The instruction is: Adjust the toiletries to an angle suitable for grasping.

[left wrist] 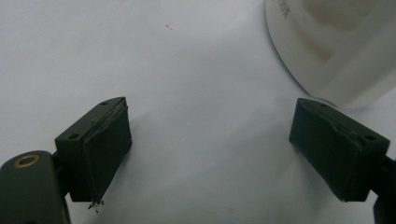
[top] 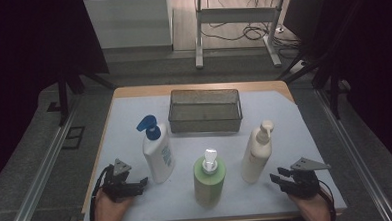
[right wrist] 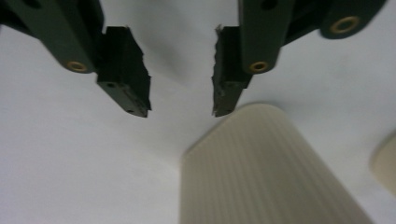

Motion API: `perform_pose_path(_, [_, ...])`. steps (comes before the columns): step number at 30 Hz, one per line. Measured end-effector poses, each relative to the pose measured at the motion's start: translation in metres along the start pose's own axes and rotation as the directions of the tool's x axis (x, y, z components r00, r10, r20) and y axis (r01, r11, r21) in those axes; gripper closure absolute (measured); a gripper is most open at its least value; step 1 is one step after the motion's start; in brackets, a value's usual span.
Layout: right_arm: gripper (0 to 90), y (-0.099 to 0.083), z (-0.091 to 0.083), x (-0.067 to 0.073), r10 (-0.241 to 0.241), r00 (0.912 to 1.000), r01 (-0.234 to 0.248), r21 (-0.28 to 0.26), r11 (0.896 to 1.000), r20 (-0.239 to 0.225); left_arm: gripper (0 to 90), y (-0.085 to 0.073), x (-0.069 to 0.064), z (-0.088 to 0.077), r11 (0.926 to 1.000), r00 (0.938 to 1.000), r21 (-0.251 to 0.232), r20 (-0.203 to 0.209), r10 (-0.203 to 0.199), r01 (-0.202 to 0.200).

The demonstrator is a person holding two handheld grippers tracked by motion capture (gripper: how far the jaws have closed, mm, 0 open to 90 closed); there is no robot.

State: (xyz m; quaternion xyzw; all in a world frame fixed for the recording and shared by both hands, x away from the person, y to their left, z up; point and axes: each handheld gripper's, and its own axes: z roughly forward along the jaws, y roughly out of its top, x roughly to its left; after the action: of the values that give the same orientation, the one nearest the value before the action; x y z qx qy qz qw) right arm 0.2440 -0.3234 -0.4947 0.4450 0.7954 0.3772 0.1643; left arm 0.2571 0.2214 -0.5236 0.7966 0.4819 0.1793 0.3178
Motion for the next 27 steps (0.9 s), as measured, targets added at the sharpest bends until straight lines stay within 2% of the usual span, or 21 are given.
perform_pose_path(1, [66.1, 0.001, 0.0, 0.002, 0.001, 0.9994, -0.002, -0.014, 1.0, -0.036, 12.4, 0.0, 0.0, 0.0, 1.0, 1.0, 0.0, 0.0, 0.0, 0.0])
perform_pose_path(2, [67.9, 0.001, 0.0, 0.004, -0.011, 0.9982, 0.01, -0.014, 1.0, -0.058, 12.4, 0.0, 0.0, 0.0, 1.0, 1.0, 0.0, 0.0, 0.0, 0.0])
perform_pose_path(4, [70.7, 0.0, 0.001, 0.005, -0.02, 0.9974, 0.02, -0.01, 1.0, -0.07, 12.4, 0.0, 0.0, 0.0, 1.0, 1.0, 0.0, 0.0, 0.0, 0.0])
perform_pose_path(5, [75.6, 0.001, 0.001, 0.007, -0.045, 0.9948, 0.045, -0.005, 0.999, -0.091, 12.5, 0.0, 0.0, 0.0, 1.0, 1.0, 0.0, 0.0, 0.0, 0.0])
perform_pose_path(6, [75.6, 0.001, 0.001, 0.007, -0.045, 0.9948, 0.045, -0.005, 0.999, -0.091, 12.4, 0.0, 0.0, 0.0, 1.0, 1.0, 0.0, 0.0, 0.0, 0.0])
perform_pose_path(7, [78.9, 0.002, 0.0, 0.01, -0.047, 0.9927, 0.047, -0.002, 0.999, -0.111, 12.4, 0.0, 0.0, 0.0, 1.0, 1.0, 0.0, 0.0, 0.0, 0.0])
perform_pose_path(12, [83.2, 0.004, -0.002, 0.018, -0.071, 0.9892, 0.071, -0.004, 0.997, -0.128, 12.4, 0.0, 0.0, 0.0, 1.0, 1.0, 0.0, 0.0, 0.0, 0.0])
perform_pose_path(17, [84.1, 0.005, 0.001, 0.031, -0.133, 0.9827, 0.139, 0.037, 0.99, -0.129, 12.4, 0.0, 0.0, 0.0, 1.0, 1.0, 0.0, 0.0, 0.0, 0.0])
perform_pose_path(20, [83.7, 0.005, 0.002, 0.035, -0.157, 0.9792, 0.163, 0.036, 0.986, -0.128, 12.4, 0.0, 0.0, 0.0, 1.0, 1.0, 0.0, 0.0, 0.0, 0.0])
perform_pose_path(21, [83.0, 0.005, 0.002, 0.037, -0.156, 0.9788, 0.161, 0.035, 0.986, -0.133, 12.5, 0.0, 0.0, 0.0, 1.0, 1.0, 0.0, 0.0, 0.0, 0.0])
perform_pose_path(23, [81.5, 0.006, 0.004, 0.041, -0.118, 0.9825, 0.121, 0.008, 0.993, -0.144, 12.4, 0.0, 0.0, 0.0, 1.0, 1.0, 0.0, 0.0, 0.0, 0.0])
perform_pose_path(24, [81.5, 0.006, 0.004, 0.041, -0.118, 0.9825, 0.121, 0.008, 0.993, -0.144, 12.4, 0.0, 0.0, 0.0, 1.0, 1.0, 0.0, 0.0, 0.0, 0.0])
perform_pose_path(25, [81.7, 0.007, 0.005, 0.043, -0.092, 0.9834, 0.09, -0.016, 0.996, -0.157, 12.4, 0.0, 0.0, 0.0, 1.0, 1.0, 0.0, 0.0, 0.0, 0.0])
perform_pose_path(26, [81.7, 0.007, 0.005, 0.043, -0.092, 0.9834, 0.09, -0.016, 0.996, -0.157, 12.4, 0.0, 0.0, 0.0, 1.0, 1.0, 0.0, 0.0, 0.0, 0.0])
perform_pose_path(27, [81.8, 0.008, 0.006, 0.047, -0.091, 0.9843, 0.086, -0.038, 0.996, -0.151, 12.4, 0.0, 0.0, 0.0, 1.0, 1.0, 0.0, 0.0, 0.0, 0.0])
